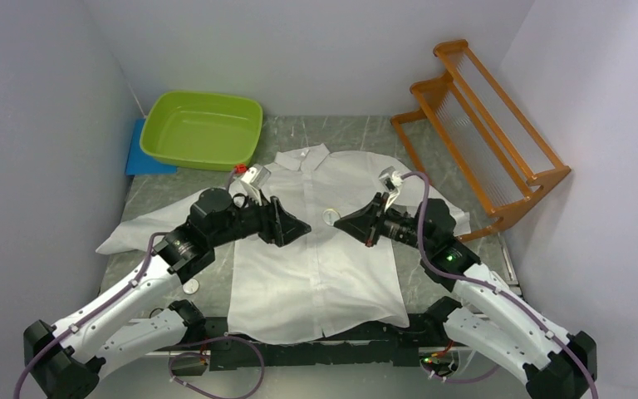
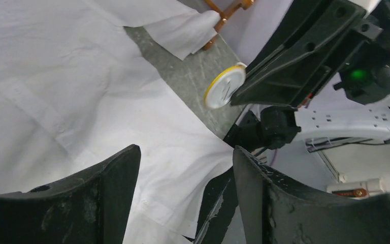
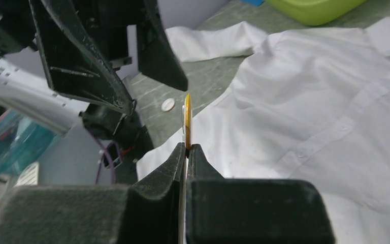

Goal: Pin the brooch onto the clothing
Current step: Adjust the brooch.

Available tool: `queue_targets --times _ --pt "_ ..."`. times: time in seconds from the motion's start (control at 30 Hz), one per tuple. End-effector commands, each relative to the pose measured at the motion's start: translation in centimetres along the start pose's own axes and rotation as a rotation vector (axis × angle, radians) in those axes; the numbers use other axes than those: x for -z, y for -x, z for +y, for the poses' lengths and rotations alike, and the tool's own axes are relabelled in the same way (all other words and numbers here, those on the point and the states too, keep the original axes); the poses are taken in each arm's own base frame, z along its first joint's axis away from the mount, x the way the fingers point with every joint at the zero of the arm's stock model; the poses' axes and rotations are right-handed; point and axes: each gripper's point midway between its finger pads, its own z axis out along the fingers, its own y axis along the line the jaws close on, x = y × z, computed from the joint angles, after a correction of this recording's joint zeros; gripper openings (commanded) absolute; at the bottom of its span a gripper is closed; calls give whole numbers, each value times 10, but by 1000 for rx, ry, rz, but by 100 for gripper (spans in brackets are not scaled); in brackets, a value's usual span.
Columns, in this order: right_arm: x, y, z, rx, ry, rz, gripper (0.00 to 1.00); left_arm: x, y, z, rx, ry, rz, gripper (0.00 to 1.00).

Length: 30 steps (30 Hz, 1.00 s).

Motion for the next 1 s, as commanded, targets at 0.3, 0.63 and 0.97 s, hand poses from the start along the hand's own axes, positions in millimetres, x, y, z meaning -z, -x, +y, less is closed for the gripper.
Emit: queue_targets --times 0.3,0.63,0.97 --pt "-7 21 57 -4 332 -26 0 -6 28 -52 -42 -256 -51 53" --pt "-8 21 61 -11 368 -13 0 0 32 -65 -66 -323 -72 30" --pt "-10 20 54 -18 321 -3 44 0 27 -66 -90 -337 -40 3"
